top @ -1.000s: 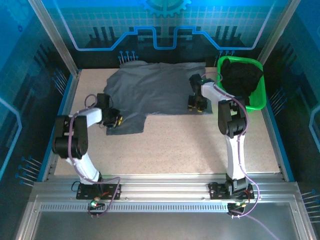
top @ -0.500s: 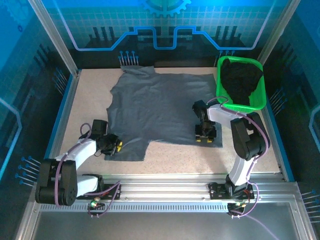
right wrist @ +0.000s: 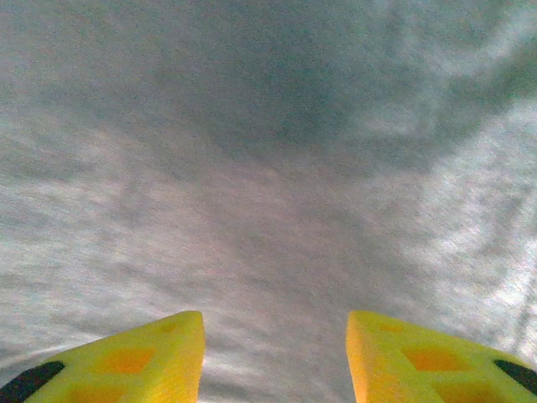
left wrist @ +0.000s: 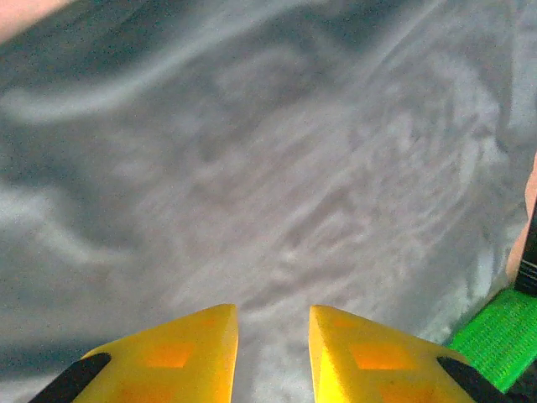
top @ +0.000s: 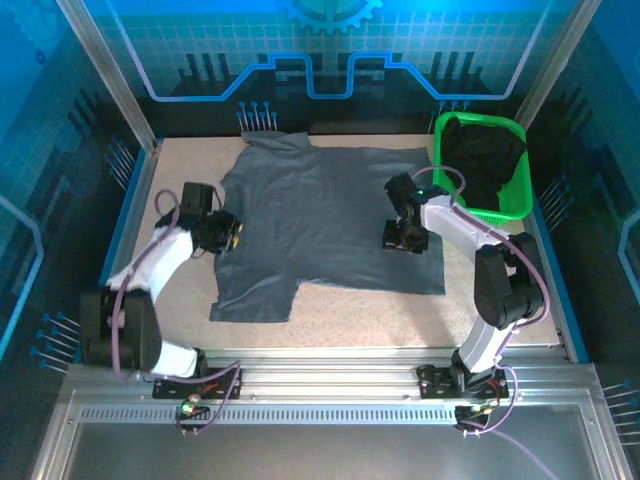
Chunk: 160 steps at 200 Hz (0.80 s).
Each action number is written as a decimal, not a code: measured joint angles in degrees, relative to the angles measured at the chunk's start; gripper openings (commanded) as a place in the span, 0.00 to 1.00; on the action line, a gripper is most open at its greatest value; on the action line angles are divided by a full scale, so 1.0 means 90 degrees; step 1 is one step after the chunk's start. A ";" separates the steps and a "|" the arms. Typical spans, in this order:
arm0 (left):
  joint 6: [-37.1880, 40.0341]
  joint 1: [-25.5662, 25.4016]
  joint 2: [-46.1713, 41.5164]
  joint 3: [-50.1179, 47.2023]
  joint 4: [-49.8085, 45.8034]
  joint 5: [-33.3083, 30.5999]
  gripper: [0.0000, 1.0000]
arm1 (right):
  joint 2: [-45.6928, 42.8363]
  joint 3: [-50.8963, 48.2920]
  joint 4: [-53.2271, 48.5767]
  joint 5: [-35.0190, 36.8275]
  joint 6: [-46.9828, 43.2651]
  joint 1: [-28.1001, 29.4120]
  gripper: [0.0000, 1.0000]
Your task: Fold and stack the t-shirts
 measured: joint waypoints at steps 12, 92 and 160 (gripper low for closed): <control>0.0197 0.0049 0.0784 0.0556 0.0129 0.0015 0.27 | 0.0121 0.0131 0.0097 -0.0119 -0.0039 -0.0034 0.49; 0.0590 0.0610 0.3208 0.1911 0.0355 0.0287 0.23 | 0.1916 0.1445 0.0073 -0.0593 -0.0078 -0.0430 0.49; 0.0840 0.2147 0.2713 0.1037 0.0933 0.1032 0.44 | 0.2169 0.2079 -0.0039 -0.0629 -0.0049 0.0112 0.49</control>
